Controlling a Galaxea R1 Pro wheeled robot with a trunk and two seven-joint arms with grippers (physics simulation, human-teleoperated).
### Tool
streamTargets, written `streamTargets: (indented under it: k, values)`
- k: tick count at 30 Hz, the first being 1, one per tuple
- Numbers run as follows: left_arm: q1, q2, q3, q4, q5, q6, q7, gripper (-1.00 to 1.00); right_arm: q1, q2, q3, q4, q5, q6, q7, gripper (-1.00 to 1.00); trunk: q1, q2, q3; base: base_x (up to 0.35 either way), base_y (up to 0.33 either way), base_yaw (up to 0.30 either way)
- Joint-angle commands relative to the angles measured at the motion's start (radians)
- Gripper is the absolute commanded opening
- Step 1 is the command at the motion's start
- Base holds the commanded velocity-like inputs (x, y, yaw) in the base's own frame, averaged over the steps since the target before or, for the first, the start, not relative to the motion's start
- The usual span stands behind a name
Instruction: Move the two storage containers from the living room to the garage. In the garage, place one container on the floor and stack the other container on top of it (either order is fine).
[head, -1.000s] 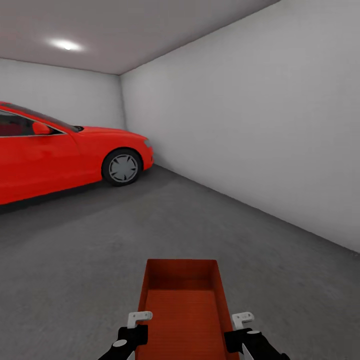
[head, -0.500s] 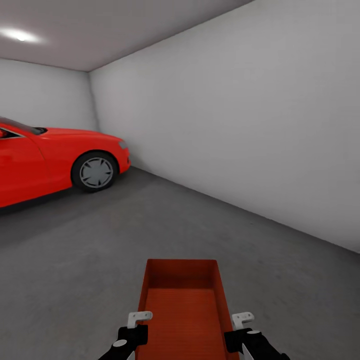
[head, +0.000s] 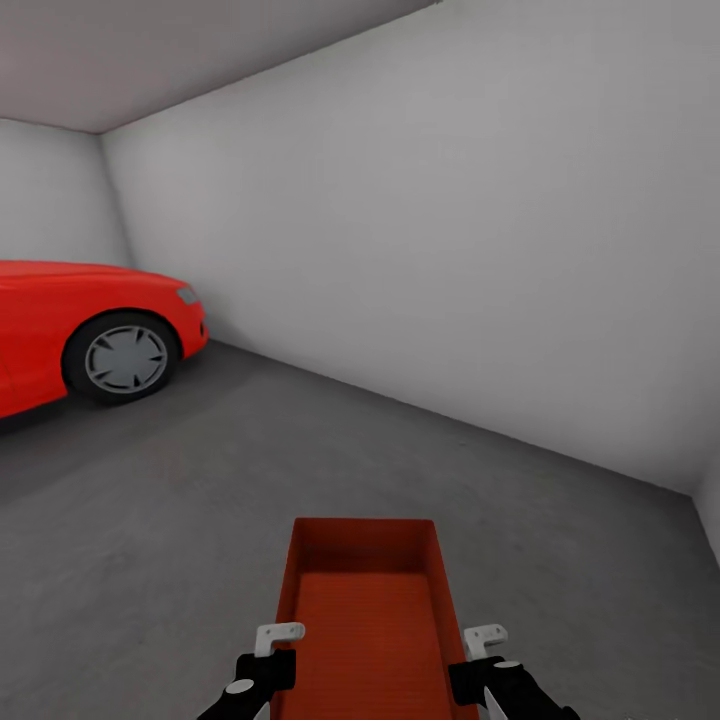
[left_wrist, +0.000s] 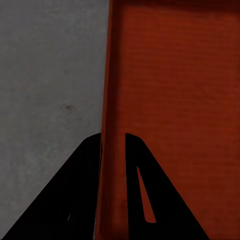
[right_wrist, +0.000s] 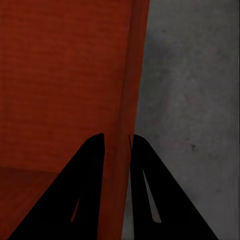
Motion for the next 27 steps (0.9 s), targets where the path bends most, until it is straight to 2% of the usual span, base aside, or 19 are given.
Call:
streamTargets:
  k: [1,12,27]
  values:
    - [-0.001,0.042,-0.004,-0.004,-0.002,-0.003,0.003,-1.00,0.000,-0.011,0.004,0.001,-0.014,0.007,0.009,-1.00,0.000,0.000,-0.001,0.239,0.000,-0.285]
    - [-0.001,0.042,-0.004,-0.002,-0.002,-0.003,0.003,-1.00,0.000,-0.011,0.005,0.000,-0.014,0.007,0.009,-1.00,0.000,0.000,-0.001,0.264,0.000,-0.285]
    - [-0.001,0.042,-0.004,-0.001,-0.002,-0.003,0.003,-1.00,0.000,-0.011,0.003,0.000,-0.014,0.007,0.009,-1.00,0.000,0.000,-0.001,0.335,0.000,-0.285]
